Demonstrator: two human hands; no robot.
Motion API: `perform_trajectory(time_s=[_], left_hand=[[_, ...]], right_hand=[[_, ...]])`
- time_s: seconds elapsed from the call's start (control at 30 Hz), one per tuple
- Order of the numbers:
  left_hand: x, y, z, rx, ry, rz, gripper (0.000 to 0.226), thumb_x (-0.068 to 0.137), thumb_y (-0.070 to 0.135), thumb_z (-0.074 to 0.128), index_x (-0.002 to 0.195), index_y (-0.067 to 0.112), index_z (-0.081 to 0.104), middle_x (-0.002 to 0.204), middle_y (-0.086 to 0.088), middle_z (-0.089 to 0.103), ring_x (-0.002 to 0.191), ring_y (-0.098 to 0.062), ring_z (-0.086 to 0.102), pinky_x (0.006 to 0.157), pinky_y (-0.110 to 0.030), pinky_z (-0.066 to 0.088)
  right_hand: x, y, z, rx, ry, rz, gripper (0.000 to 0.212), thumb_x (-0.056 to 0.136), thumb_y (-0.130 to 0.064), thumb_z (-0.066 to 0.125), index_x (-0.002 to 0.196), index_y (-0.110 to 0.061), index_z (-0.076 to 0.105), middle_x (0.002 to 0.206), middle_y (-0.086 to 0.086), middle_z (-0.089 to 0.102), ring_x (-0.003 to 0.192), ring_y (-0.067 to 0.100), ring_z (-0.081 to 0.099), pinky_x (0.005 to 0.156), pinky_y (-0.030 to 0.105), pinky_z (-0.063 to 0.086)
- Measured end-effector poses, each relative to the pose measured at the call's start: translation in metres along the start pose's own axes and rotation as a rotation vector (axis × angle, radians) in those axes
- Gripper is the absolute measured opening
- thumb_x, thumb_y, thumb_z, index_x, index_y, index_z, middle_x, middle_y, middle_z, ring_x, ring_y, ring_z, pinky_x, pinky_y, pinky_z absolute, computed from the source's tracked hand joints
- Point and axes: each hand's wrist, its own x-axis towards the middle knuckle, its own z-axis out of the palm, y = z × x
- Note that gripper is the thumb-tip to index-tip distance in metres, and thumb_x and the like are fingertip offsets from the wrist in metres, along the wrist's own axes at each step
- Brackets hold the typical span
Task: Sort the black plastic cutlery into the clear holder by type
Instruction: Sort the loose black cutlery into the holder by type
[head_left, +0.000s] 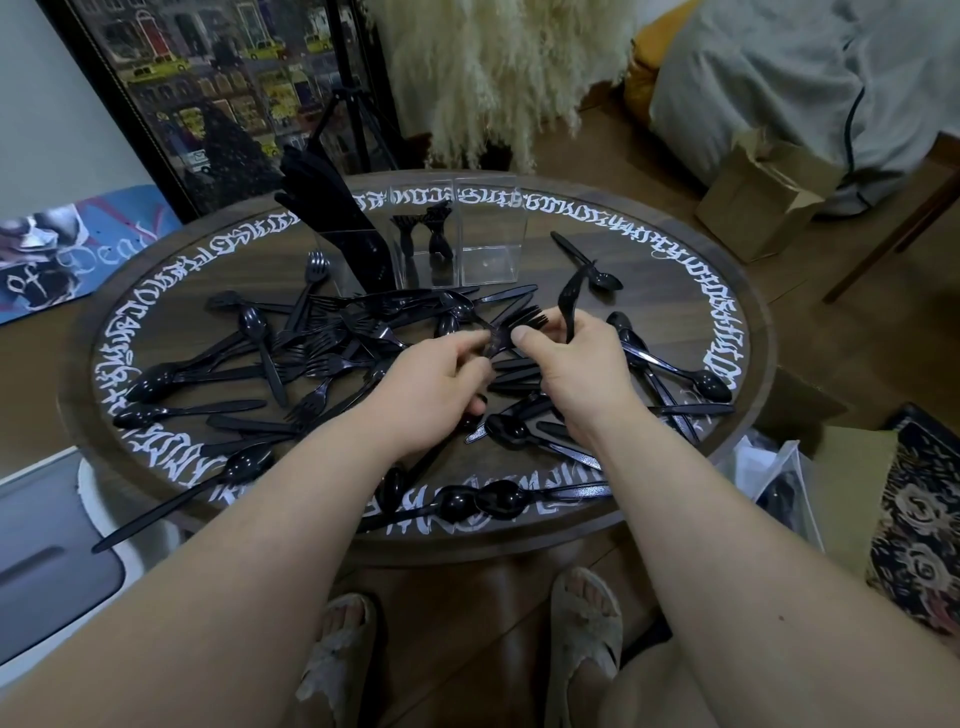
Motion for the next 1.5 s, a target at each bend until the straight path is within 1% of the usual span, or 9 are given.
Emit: perform_trajectory(time_s=[0.1,0.23,0.43,0.67,0.8,1.0,1.2,1.33,1.5], left_hand=[[-0.001,-0.001,-0.005,0.117,0.017,-0.029,0.023,0.100,0.024,0.041,0.094,0.023,0.063,0.070,0.007,0.062,0.056,-0.008,0.056,0.056,-0.018,0.041],[0.003,-0.006,-0.010,0.150,0.193,-0.008,0.026,0.101,0.024,0.040,0.101,0.021,0.066,0.060,0.014,0.050,0.056,-0.004,0.045,0.057,-0.026,0.034],[0.005,-0.013,-0.007,0.066,0.215,-0.030,0.029,0.101,0.021,0.036,0.112,0.022,0.063,0.060,0.007,0.049,0.056,-0.011,0.047,0.060,-0.030,0.038],[0.004,-0.013,-0.004,-0.107,0.150,-0.079,0.032,0.100,0.018,0.035,0.092,0.037,0.059,0.062,0.008,0.057,0.075,-0.014,0.067,0.067,-0.036,0.050],[-0.001,-0.006,-0.004,-0.179,0.095,-0.060,0.030,0.100,0.017,0.036,0.091,0.024,0.064,0.066,0.005,0.055,0.059,-0.011,0.062,0.059,-0.025,0.048],[-0.002,-0.004,-0.004,0.015,0.032,0.062,0.032,0.100,0.026,0.041,0.071,0.033,0.052,0.063,0.009,0.052,0.058,-0.010,0.047,0.064,-0.032,0.042],[-0.006,-0.003,-0.010,0.208,-0.005,0.033,0.025,0.102,0.025,0.037,0.106,0.028,0.061,0.072,0.010,0.056,0.070,-0.011,0.051,0.067,-0.027,0.037],[-0.007,-0.002,-0.012,0.379,0.091,0.014,0.036,0.102,0.027,0.037,0.135,0.027,0.052,0.106,0.001,0.067,0.100,-0.022,0.059,0.082,-0.030,0.044],[-0.010,-0.003,-0.014,0.360,0.226,0.072,0.031,0.100,0.027,0.042,0.124,0.034,0.060,0.074,0.018,0.059,0.079,-0.009,0.056,0.071,-0.024,0.037]], right_hand=[[0.002,-0.001,-0.004,0.028,0.045,0.060,0.014,0.083,-0.024,0.071,0.082,-0.017,0.059,0.075,-0.006,0.058,0.069,0.009,0.054,0.068,0.027,0.044],[0.005,-0.005,-0.008,0.050,0.001,0.161,0.037,0.096,-0.053,0.039,0.098,-0.020,0.056,0.070,-0.004,0.047,0.061,0.010,0.041,0.063,0.028,0.034],[0.004,-0.002,-0.005,0.071,0.011,0.089,0.023,0.098,-0.014,0.042,0.082,-0.016,0.058,0.061,-0.002,0.058,0.065,0.013,0.053,0.066,0.030,0.045],[0.001,-0.010,0.003,0.409,-0.074,0.194,0.025,0.093,0.000,0.049,0.073,-0.014,0.048,0.070,0.003,0.064,0.061,0.012,0.055,0.053,0.022,0.045],[0.001,-0.008,0.006,0.528,-0.072,0.210,0.024,0.089,0.004,0.058,0.074,-0.012,0.049,0.072,0.006,0.060,0.062,0.014,0.059,0.059,0.023,0.055],[0.002,-0.002,0.008,0.361,0.014,0.161,0.026,0.083,-0.007,0.070,0.075,-0.017,0.048,0.074,0.004,0.061,0.063,0.013,0.060,0.059,0.025,0.048],[-0.002,0.001,0.000,-0.264,0.103,-0.196,0.042,0.090,-0.021,0.063,0.129,-0.033,0.051,0.093,-0.017,0.055,0.081,0.005,0.059,0.075,0.020,0.050],[-0.001,0.006,0.004,-0.351,0.081,-0.249,0.026,0.095,-0.014,0.051,0.115,-0.020,0.068,0.086,-0.006,0.067,0.086,0.018,0.066,0.086,0.041,0.053],[0.003,0.005,0.002,-0.312,0.048,-0.173,0.027,0.096,-0.012,0.051,0.116,-0.015,0.068,0.086,-0.001,0.068,0.083,0.015,0.066,0.088,0.037,0.054]])
